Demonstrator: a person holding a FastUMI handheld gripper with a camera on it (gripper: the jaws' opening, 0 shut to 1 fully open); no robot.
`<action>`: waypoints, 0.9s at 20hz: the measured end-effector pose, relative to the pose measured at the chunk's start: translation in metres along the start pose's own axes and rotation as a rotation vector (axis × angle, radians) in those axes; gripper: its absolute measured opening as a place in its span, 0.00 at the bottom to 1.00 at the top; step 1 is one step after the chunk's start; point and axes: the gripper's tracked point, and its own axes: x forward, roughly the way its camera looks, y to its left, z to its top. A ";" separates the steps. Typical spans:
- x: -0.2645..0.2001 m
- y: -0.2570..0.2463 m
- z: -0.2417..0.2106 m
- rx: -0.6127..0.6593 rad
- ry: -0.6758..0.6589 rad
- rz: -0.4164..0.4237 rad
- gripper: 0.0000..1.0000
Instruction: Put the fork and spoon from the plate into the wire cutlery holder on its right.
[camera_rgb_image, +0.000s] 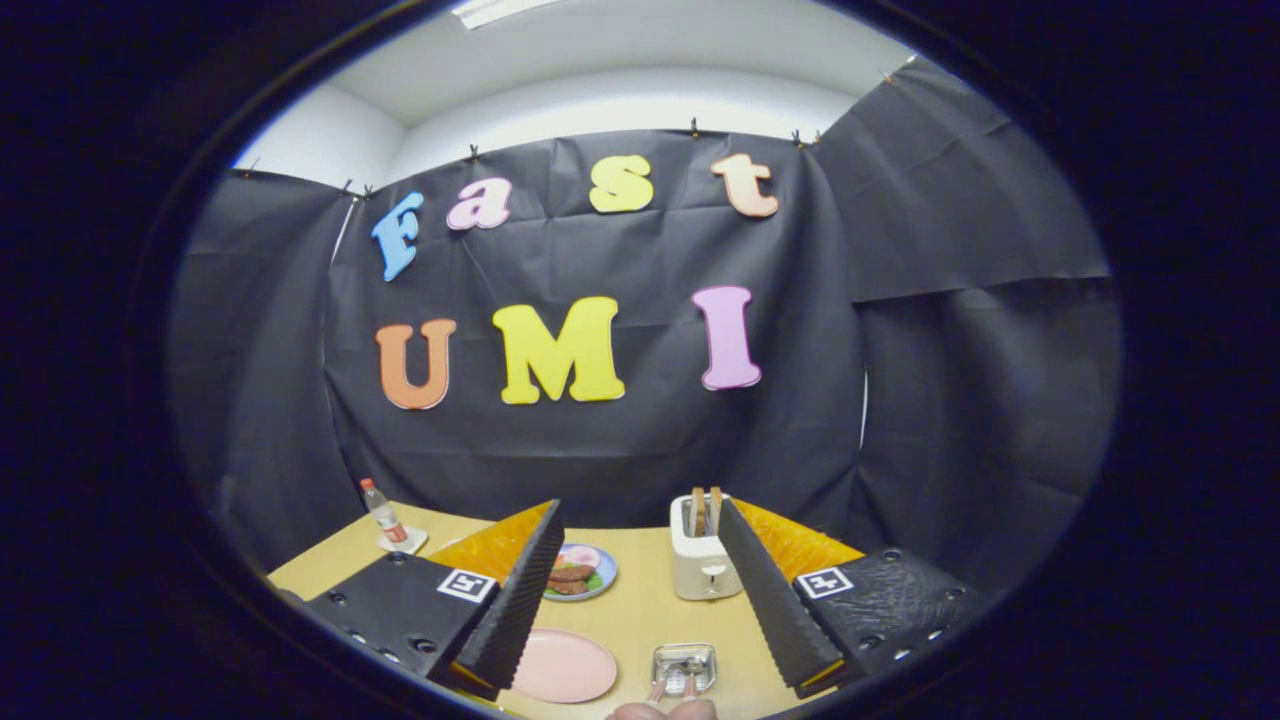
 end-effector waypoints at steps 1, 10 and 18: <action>-0.004 0.002 0.004 -0.007 -0.018 0.002 0.93; -0.019 0.010 0.013 -0.026 -0.063 0.021 0.94; -0.021 0.005 0.017 0.016 -0.081 0.040 0.94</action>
